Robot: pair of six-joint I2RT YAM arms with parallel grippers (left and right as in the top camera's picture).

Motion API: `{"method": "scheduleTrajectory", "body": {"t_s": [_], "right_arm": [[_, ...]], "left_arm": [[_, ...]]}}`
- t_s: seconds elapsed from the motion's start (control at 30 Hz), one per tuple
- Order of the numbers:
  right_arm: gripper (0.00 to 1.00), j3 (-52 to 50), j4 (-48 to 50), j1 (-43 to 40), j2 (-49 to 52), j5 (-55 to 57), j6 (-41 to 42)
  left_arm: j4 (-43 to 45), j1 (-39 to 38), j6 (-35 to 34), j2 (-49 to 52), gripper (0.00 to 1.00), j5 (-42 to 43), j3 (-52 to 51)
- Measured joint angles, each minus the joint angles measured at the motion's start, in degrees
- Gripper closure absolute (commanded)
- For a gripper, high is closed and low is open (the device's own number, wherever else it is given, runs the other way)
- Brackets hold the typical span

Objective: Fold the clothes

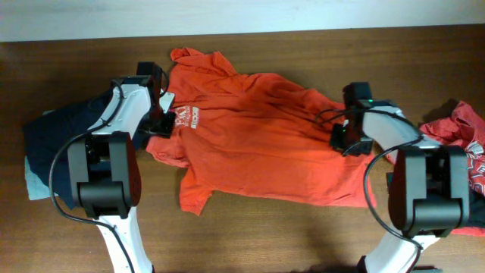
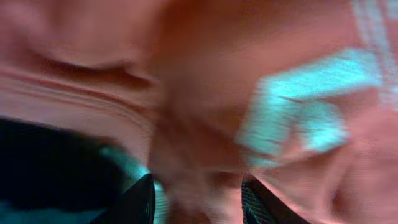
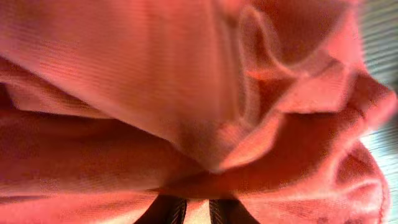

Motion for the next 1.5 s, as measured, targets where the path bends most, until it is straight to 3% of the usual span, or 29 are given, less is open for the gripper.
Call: {"method": "scheduleTrajectory", "body": {"t_s": [0.17, 0.27, 0.53, 0.7, 0.83, 0.87, 1.0, 1.33, 1.5], "right_arm": [[0.81, 0.1, 1.8, -6.9, 0.0, 0.4, -1.5], [0.77, 2.7, -3.2, -9.2, 0.3, -2.6, -4.0], [0.70, 19.4, -21.1, -9.2, 0.3, -7.2, -5.4], [0.69, 20.2, -24.1, -9.2, 0.3, -11.7, -7.4], [0.68, 20.3, -24.2, -8.5, 0.3, -13.0, -8.1], [0.68, 20.3, -24.2, -8.5, 0.3, -13.1, -8.1], [0.65, 20.3, -24.0, -7.8, 0.3, -13.5, -8.2], [0.63, 19.0, -21.2, -6.8, 0.3, -13.5, -8.4], [0.63, 13.9, -18.0, -3.9, 0.3, -13.5, -8.3]], "left_arm": [[-8.1, 0.1, 0.0, 0.4, 0.43, -1.3, 12.1], [-16.1, -0.1, 0.0, 0.4, 0.44, 0.2, 22.7], [-25.1, -4.2, -0.1, 0.4, 0.53, 7.8, 23.5], [-20.4, -6.5, -1.2, 0.4, 0.57, 9.3, 10.9], [-11.2, -6.6, -3.0, 0.4, 0.66, 9.9, -0.8], [-10.0, -6.6, -3.4, 0.4, 0.72, 9.9, -2.3], [-4.7, -6.4, -6.0, -2.4, 0.78, 8.4, -6.7], [-2.6, -2.5, -15.8, -2.7, 0.76, -12.0, -7.4], [-4.8, -0.8, -17.6, -1.6, 0.66, -19.3, -6.9]]}}
